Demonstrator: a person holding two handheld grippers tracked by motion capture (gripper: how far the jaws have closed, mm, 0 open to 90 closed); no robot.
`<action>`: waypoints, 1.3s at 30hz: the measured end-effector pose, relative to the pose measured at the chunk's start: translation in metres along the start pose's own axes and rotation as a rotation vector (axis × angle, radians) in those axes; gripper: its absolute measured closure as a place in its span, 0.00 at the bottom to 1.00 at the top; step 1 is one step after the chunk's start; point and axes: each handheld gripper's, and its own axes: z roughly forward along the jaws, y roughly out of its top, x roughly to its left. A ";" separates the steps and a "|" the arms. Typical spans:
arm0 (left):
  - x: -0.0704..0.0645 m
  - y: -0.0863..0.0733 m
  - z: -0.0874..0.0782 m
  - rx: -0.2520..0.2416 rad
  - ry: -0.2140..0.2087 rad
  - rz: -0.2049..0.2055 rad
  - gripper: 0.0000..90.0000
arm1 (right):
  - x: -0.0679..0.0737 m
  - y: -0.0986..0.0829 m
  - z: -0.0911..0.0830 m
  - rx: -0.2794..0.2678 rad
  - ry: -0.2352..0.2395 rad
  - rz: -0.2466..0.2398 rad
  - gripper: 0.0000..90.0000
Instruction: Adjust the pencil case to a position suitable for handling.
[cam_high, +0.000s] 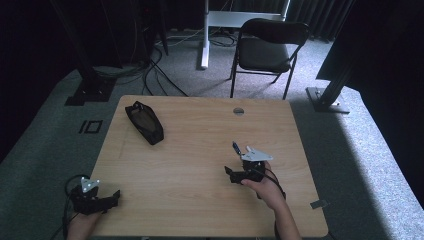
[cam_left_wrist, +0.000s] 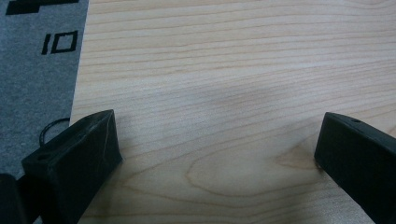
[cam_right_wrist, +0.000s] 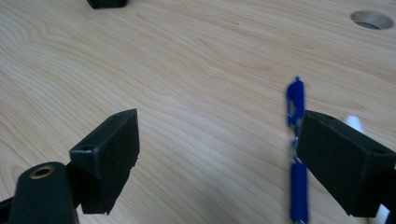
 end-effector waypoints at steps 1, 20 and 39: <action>0.000 0.000 0.000 0.000 0.000 0.000 0.00 | 0.002 0.002 0.002 -0.003 0.006 0.003 0.15; 0.000 0.000 0.000 0.000 0.000 0.000 0.00 | 0.043 0.027 0.042 -0.012 0.082 -0.059 0.15; 0.000 0.000 0.000 0.000 0.000 0.000 0.00 | 0.073 0.047 0.072 -0.014 0.125 -0.097 0.15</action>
